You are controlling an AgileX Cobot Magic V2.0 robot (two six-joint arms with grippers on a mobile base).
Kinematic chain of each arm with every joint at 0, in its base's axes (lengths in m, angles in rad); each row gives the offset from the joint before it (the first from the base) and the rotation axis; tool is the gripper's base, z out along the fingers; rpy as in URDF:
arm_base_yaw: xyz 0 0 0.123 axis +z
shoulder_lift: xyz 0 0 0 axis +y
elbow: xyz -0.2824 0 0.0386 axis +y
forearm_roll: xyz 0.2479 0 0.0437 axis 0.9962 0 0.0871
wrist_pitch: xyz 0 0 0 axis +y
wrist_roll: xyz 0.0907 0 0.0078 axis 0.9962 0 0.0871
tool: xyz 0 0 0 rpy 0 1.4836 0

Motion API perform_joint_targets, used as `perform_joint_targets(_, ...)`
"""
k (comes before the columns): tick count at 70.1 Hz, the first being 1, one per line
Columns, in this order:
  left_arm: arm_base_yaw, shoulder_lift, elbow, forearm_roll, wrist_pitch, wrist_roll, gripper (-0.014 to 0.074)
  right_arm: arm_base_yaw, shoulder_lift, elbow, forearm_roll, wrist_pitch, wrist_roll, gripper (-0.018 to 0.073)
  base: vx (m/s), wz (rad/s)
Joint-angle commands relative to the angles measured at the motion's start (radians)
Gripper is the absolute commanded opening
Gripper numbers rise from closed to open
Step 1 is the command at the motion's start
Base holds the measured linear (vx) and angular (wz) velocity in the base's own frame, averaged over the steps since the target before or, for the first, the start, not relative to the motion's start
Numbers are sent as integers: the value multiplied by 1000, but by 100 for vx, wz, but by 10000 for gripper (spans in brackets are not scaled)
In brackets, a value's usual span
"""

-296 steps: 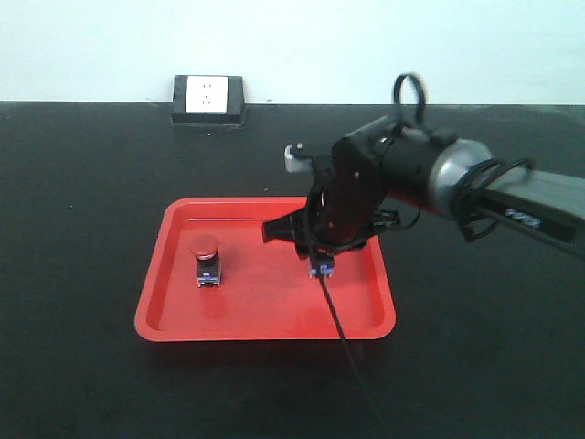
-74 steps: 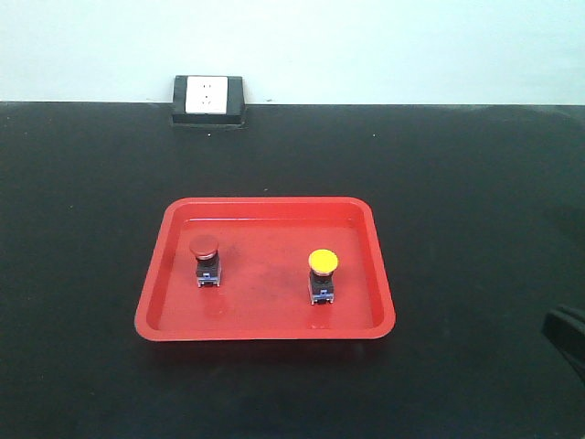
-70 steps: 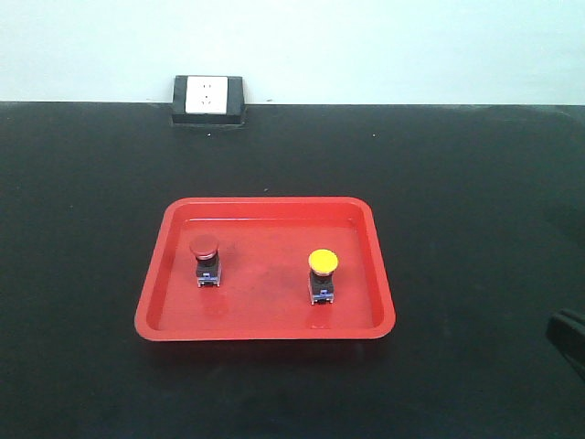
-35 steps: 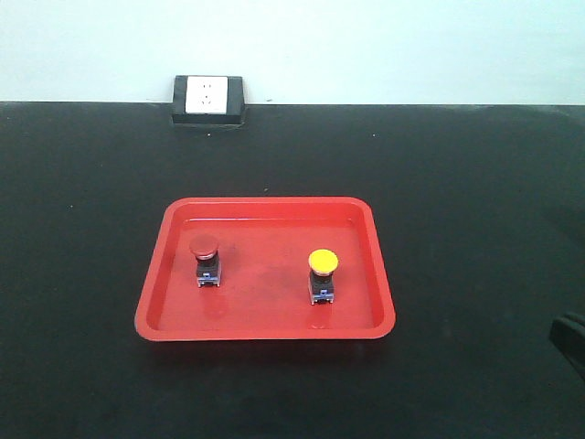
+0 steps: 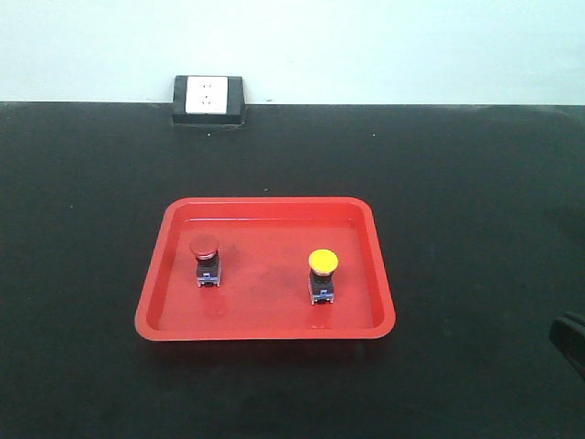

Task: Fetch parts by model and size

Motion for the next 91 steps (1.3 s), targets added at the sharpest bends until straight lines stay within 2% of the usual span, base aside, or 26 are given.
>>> perform_joint_targets(1, -1, 16, -25, -23, -109, 0, -6, -3, 7, -23, -26, -57, -3, -9, 0, 0)
perform_joint_targets(5, -1, 16, -25, -77, -118, 15, -6, -3, 7, -23, -26, -57, -3, -9, 0, 0)
perform_joint_targets(13, 24, 16, -25, -193, -114, 111, -6, -3, 7, -23, -26, -57, -3, -9, 0, 0)
perform_joint_targets(18, 70, 16, -16, -259, -121, 157, -6, -3, 7, -23, -26, -57, -3, -9, 0, 0)
perform_joint_targets(23, 126, 16, 8, -318, -145, 166, -6, -3, 7, -23, -26, -57, -3, -9, 0, 0)
perform_joint_targets(28, 180, 16, 49, -384, -203, 197, -6, -3, 7, -23, -26, -57, -3, -9, 0, 0)
perform_joint_targets(35, 217, 16, 119, -449, -301, 236, -6, -3, 7, -23, -26, -57, -3, -9, 0, 0)
perform_joint_targets(57, 244, -33, 370, -462, -470, 223, -6, -3, 7, -23, -26, -57, -3, -9, 0, 0)
perform_joint_targets(63, 262, -54, 445, -496, -554, 222, -6, -3, 7, -23, -25, -57, -3, -9, 0, 0)
perform_joint_targets(67, 267, -52, 439, -510, -515, 226, -6, -3, 7, -23, -26, -57, -3, -9, 0, 0)
perform_joint_targets(91, 267, -52, 439, -509, -518, 226, -6, -3, 7, -23, -26, -57, -3, -9, 0, 0)
